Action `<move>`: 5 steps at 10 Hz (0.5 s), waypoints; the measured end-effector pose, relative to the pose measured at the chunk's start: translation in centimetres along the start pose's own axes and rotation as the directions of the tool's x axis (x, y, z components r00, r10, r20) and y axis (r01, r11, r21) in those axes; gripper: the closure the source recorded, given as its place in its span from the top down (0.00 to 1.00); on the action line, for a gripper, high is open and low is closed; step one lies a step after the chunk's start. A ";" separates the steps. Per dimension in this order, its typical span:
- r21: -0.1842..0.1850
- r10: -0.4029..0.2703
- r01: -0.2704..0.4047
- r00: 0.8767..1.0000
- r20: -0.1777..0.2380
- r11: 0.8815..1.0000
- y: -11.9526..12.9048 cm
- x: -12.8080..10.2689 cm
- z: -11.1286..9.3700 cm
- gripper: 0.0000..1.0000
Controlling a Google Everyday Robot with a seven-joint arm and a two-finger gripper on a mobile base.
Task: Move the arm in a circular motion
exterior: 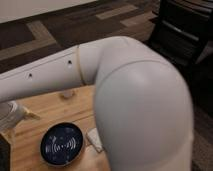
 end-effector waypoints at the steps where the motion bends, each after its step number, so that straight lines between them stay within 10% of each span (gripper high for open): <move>1: 0.003 -0.029 0.029 1.000 -0.002 1.000 -1.0 -1.6 0.2 0.65; 5: -0.020 -0.061 0.061 0.998 0.005 0.998 -6.4 -5.1 1.9 0.65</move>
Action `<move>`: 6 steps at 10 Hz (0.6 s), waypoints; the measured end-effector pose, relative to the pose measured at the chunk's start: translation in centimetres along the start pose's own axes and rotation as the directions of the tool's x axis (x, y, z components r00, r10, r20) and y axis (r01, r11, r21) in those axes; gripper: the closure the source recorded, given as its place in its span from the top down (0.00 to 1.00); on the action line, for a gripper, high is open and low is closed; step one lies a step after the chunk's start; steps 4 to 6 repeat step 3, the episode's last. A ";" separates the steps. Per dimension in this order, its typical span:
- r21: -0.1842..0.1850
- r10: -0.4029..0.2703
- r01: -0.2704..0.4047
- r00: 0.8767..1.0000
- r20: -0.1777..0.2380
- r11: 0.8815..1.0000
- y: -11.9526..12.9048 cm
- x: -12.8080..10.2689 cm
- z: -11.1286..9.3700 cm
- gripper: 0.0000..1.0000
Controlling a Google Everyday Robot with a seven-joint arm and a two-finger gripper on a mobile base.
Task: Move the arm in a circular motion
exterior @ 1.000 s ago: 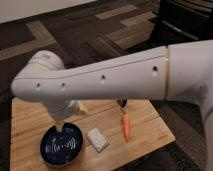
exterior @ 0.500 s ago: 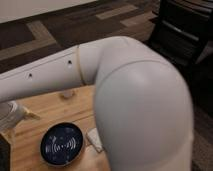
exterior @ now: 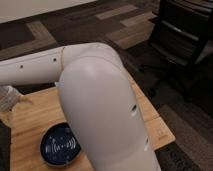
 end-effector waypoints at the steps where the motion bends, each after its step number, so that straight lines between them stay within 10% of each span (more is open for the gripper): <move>1: -0.016 0.013 -0.013 1.000 0.006 1.000 -1.2 -0.1 0.3 0.65; 6: -0.025 0.013 -0.013 1.000 0.012 1.000 -1.2 -0.3 0.3 0.65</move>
